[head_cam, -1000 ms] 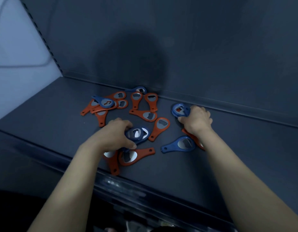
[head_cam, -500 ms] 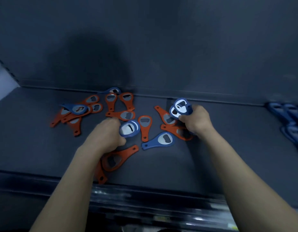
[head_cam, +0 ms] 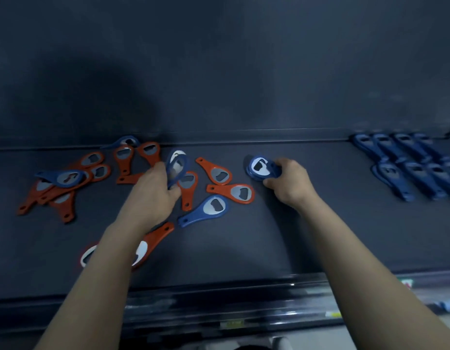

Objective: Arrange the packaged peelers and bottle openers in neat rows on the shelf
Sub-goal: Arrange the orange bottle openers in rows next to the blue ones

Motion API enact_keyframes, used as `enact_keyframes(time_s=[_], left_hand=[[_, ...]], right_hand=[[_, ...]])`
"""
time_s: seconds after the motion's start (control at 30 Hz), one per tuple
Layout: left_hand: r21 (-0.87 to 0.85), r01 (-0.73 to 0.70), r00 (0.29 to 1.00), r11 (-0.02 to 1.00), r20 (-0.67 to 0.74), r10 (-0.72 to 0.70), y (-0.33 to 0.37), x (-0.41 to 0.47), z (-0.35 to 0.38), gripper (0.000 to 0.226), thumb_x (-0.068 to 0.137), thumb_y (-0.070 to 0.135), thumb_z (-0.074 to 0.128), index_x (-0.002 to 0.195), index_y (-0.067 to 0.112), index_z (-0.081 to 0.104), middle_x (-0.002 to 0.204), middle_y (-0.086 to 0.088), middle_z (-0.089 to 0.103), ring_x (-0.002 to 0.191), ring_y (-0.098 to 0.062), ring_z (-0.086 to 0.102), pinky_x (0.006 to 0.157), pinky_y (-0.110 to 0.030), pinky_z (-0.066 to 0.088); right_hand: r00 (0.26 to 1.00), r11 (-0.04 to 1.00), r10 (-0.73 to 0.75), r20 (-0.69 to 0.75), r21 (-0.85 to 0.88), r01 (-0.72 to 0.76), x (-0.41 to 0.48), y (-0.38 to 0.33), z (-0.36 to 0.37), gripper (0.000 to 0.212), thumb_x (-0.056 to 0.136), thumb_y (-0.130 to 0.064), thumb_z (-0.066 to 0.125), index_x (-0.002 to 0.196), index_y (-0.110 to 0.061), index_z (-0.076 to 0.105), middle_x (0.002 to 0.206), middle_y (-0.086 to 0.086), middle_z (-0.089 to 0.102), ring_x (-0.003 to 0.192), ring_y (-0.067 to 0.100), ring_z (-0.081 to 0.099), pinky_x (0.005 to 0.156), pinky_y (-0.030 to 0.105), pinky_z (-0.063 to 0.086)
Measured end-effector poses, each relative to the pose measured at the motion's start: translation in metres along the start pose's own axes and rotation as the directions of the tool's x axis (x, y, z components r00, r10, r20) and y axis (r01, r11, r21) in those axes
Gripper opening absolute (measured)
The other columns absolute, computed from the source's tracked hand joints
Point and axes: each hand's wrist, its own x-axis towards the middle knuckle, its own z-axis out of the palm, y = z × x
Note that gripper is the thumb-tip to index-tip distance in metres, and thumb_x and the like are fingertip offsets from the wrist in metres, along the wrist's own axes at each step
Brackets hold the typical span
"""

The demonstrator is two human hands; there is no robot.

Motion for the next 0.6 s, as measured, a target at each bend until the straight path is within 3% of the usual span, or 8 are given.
enact_keyframes(time_s=[0.07, 0.2, 0.27, 0.33, 0.47, 0.53, 0.6], left_hand=[[-0.148, 0.005, 1.000, 0.989, 0.011, -0.004, 0.027, 0.001, 0.014, 0.007, 0.086, 0.015, 0.053, 0.087, 0.014, 0.046, 0.079, -0.009, 0.059, 0.070, -0.026, 0.059, 0.062, -0.039, 0.048], [-0.322, 0.079, 0.990, 0.943, 0.139, -0.035, 0.079, 0.002, 0.061, 0.008, 0.088, 0.012, 0.052, 0.091, 0.019, 0.050, 0.074, -0.004, 0.061, 0.050, -0.006, 0.058, 0.047, -0.025, 0.049], [-0.341, 0.128, 0.981, 0.931, 0.179, -0.070, 0.101, 0.002, 0.083, 0.008, 0.088, 0.015, 0.054, 0.095, 0.015, 0.050, 0.081, -0.008, 0.061, 0.059, -0.014, 0.061, 0.056, -0.034, 0.053], [-0.257, 0.184, 0.973, 0.949, 0.185, -0.138, 0.119, 0.004, 0.101, 0.018, 0.088, 0.021, 0.057, 0.099, 0.010, 0.047, 0.093, -0.014, 0.061, 0.079, -0.030, 0.064, 0.069, -0.043, 0.052], [0.050, 0.211, 0.975, 0.976, 0.067, -0.214, 0.150, 0.004, 0.122, 0.027, 0.086, 0.024, 0.059, 0.096, 0.008, 0.039, 0.105, -0.017, 0.061, 0.096, -0.037, 0.058, 0.073, -0.034, 0.039], [0.171, 0.191, 0.979, 0.967, 0.034, -0.199, 0.161, 0.002, 0.130, 0.024, 0.087, 0.025, 0.057, 0.094, 0.010, 0.040, 0.103, -0.015, 0.062, 0.095, -0.034, 0.057, 0.066, -0.033, 0.034], [0.228, 0.189, 0.981, 0.955, -0.001, -0.194, 0.167, -0.001, 0.136, 0.023, 0.090, 0.025, 0.054, 0.098, 0.007, 0.044, 0.106, -0.016, 0.060, 0.096, -0.033, 0.056, 0.058, -0.029, 0.024]], right_hand=[[0.999, 0.998, -0.007, 0.036, -0.067, 0.010, 0.002, 0.011, -0.013, 0.031, 0.082, -0.016, 0.065, 0.112, -0.010, 0.059, 0.116, 0.013, 0.058, 0.114, 0.034, 0.047, 0.098, 0.042, 0.040], [0.999, 0.994, 0.003, 0.043, -0.110, 0.002, 0.007, 0.040, -0.040, 0.031, 0.085, -0.018, 0.063, 0.115, -0.010, 0.059, 0.118, 0.013, 0.057, 0.114, 0.034, 0.047, 0.098, 0.043, 0.040], [0.999, 0.994, -0.019, 0.043, -0.109, 0.024, 0.008, 0.056, -0.052, 0.032, 0.085, -0.018, 0.063, 0.116, -0.012, 0.058, 0.117, 0.014, 0.058, 0.113, 0.034, 0.048, 0.097, 0.043, 0.041], [0.997, 0.992, -0.058, 0.043, -0.109, 0.062, 0.009, 0.072, -0.063, 0.037, 0.085, -0.018, 0.064, 0.120, -0.011, 0.056, 0.119, 0.015, 0.056, 0.114, 0.034, 0.048, 0.096, 0.039, 0.041], [0.991, 0.985, -0.130, 0.043, -0.109, 0.134, 0.013, 0.097, -0.078, 0.036, 0.085, -0.020, 0.065, 0.118, -0.008, 0.058, 0.115, 0.015, 0.056, 0.111, 0.033, 0.049, 0.083, 0.029, 0.039], [0.987, 0.984, -0.154, 0.054, -0.088, 0.158, 0.016, 0.105, -0.084, 0.035, 0.087, -0.021, 0.063, 0.120, -0.009, 0.059, 0.115, 0.014, 0.058, 0.110, 0.031, 0.051, 0.081, 0.027, 0.038], [0.978, 0.976, -0.196, 0.070, -0.084, 0.202, 0.018, 0.109, -0.091, 0.037, 0.089, -0.021, 0.061, 0.124, -0.011, 0.058, 0.121, 0.014, 0.058, 0.114, 0.030, 0.050, 0.090, 0.030, 0.041]])
